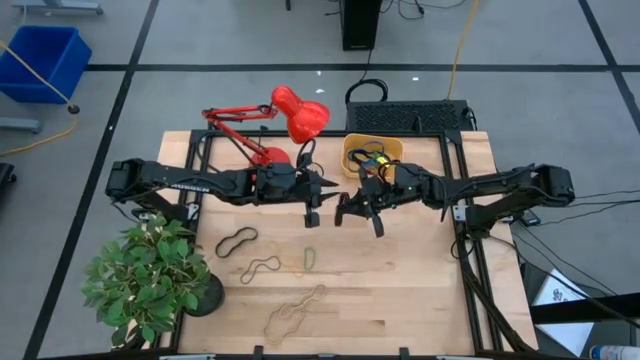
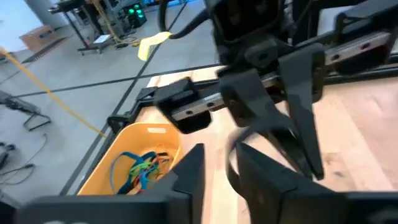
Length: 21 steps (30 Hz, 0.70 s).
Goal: Pick and place rubber bands into bin
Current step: Put the right black rubber band into the yellow container
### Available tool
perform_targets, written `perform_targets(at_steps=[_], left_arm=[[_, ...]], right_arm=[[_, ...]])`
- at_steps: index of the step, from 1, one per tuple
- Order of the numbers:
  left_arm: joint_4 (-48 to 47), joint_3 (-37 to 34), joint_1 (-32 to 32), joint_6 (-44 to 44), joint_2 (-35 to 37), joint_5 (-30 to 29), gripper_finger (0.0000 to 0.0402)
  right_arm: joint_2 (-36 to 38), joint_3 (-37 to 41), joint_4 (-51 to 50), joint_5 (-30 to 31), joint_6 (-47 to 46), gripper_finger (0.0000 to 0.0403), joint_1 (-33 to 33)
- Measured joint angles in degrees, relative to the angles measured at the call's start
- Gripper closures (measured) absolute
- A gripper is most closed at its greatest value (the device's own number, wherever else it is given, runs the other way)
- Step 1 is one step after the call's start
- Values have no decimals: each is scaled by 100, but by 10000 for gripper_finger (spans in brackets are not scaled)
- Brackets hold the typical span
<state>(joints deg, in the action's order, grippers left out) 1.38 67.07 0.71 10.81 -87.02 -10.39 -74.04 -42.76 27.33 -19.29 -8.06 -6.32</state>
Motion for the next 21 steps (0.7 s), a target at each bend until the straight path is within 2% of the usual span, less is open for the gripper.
perform_targets(at_steps=[3, 8, 13, 17, 21], left_arm=[[-269, 0, 0, 2, 12, -120, 263], [-1221, 11, 0, -303, 183, -144, 234], [-2067, 7, 0, -833, 227, -164, 225], [-2369, 4, 0, -1233, 225, -165, 224], [-2441, 2, 0, -1401, 223, -166, 224]], right_arm=[[83, -1, -156, 62, 122, 402, -36], [536, 2, -1038, 561, 302, 402, -175], [1173, 4, -1250, 754, 469, 402, -467], [1704, -4, -1369, 756, 442, 402, -936], [1889, -408, -2452, 1115, 492, 403, -1429]])
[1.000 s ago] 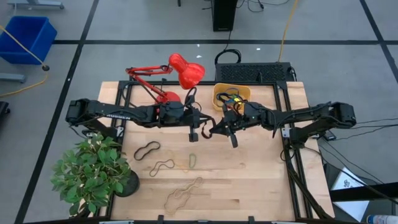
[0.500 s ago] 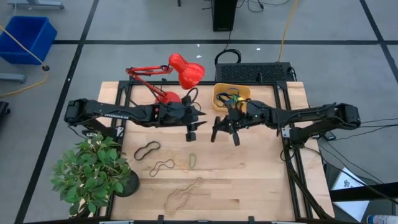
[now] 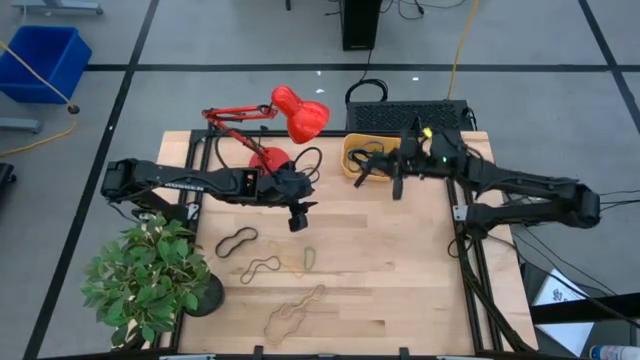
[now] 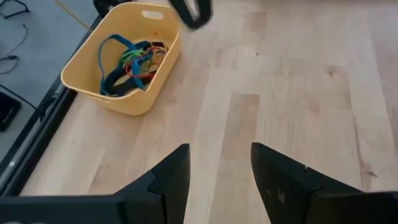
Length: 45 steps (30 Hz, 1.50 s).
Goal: Pick and place rubber bands into bin
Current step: Put the right black rubber band into the yellow container
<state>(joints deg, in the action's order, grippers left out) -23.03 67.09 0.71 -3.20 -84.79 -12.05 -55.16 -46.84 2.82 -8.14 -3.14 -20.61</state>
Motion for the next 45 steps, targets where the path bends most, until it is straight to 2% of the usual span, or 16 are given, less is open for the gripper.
perform_targets(at_steps=[3, 7, 11, 21, 25, 29, 39, 45], left_arm=[[22, 0, -4, -12, 0, 1, 224], [18, -2, -4, -63, 0, 2, 224], [15, -2, -9, -180, 0, 2, 224], [14, -2, -10, -208, -2, 4, 224], [14, -2, -11, -212, -4, 4, 224], [14, -2, -9, -218, -7, 7, 224], [12, -2, -9, -337, -9, 9, 224], [10, -4, -11, -334, -9, 11, 224]], right_arm=[[-183, -564, -1005, 237, 246, 403, -324], [-719, -1341, -2163, 242, 269, 403, -797], [-1319, -1763, -2823, 254, 327, 403, -1210], [-2706, -1628, -3027, 248, 599, 403, -1628], [-3120, -1627, -3005, 649, 841, 403, -1654], [-3464, -1627, -3045, 670, 849, 403, -1694], [-3764, -1625, -3059, 664, 842, 378, -1693], [-3710, -1626, -3054, 680, 837, 326, -1693]])
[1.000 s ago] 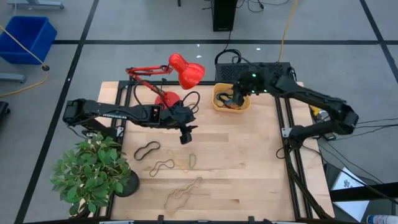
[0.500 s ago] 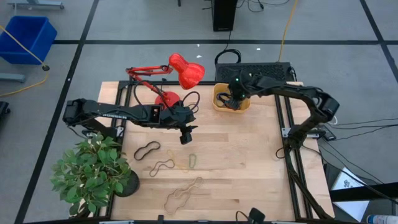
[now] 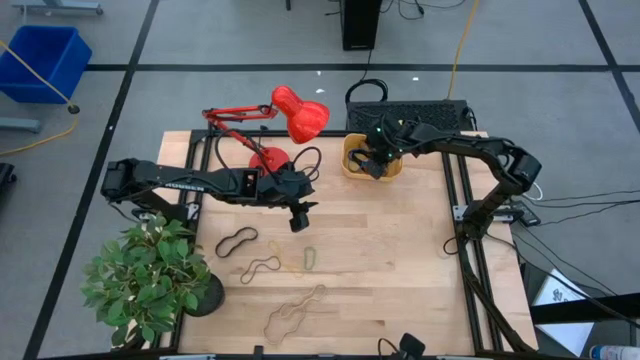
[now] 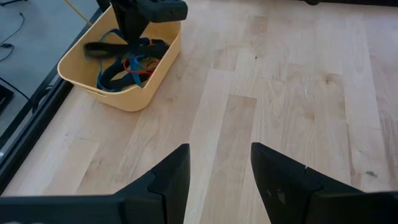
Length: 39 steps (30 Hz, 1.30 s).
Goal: Pick and place rubber bands into bin
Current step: Put the right black rubber band into the yellow container, then put the green rubber band into the yellow container
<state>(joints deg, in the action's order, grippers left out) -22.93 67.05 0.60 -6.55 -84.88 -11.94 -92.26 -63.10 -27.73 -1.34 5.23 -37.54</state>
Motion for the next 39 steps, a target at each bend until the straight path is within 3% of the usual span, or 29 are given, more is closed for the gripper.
perform_targets(at_steps=[7, 12, 23, 26, 31, 35, 39], left_arm=[[7, 0, 0, -106, 0, 6, 224], [8, -2, 1, -310, 0, 9, 224], [6, -2, -1, 45, 0, 25, 224], [4, -2, -35, 246, 0, 324, 224], [-6, -4, -213, 370, -53, 444, 224], [-212, -4, -393, 387, -279, 449, 224], [-310, -4, -550, 382, -718, 617, 224]], right_arm=[[14, 3, -24, 614, 114, 235, 15], [367, 6, 6, 563, 188, 203, 41], [1886, 9, 9, -936, 531, 201, 966], [2235, 174, 201, -740, 746, 200, 1455], [2683, 831, 952, 84, 773, 198, 2056], [2932, 1380, 1547, 532, 699, 203, 2182], [3088, 1776, 1879, 592, 453, 203, 2186]])
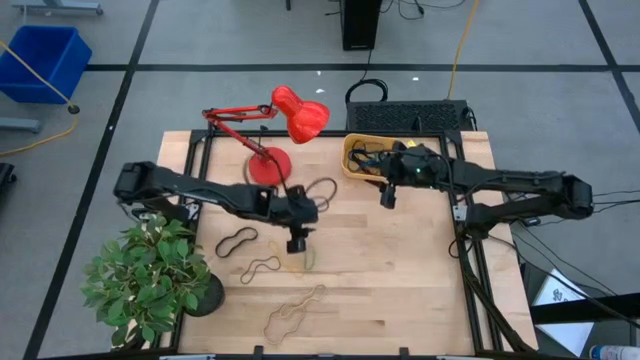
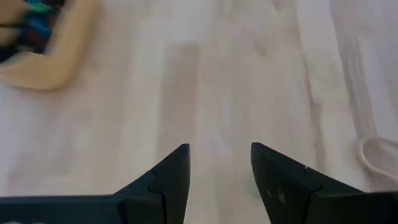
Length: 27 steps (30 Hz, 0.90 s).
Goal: Pick and place rubber bands into bin
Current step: Put the green rubber band into the yellow container
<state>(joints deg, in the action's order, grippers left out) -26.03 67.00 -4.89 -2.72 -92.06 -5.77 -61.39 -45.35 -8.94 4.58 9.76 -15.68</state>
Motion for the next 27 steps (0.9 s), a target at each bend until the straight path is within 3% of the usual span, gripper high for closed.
perform_targets(at_steps=[13, 27], left_arm=[[10, 0, -174, -378, -1351, 321, 225], [34, 24, -232, -337, -1901, 653, 226]], right_arm=[[125, 186, 200, -9, -70, 204, 0], [125, 186, 249, -11, -70, 208, 0]])
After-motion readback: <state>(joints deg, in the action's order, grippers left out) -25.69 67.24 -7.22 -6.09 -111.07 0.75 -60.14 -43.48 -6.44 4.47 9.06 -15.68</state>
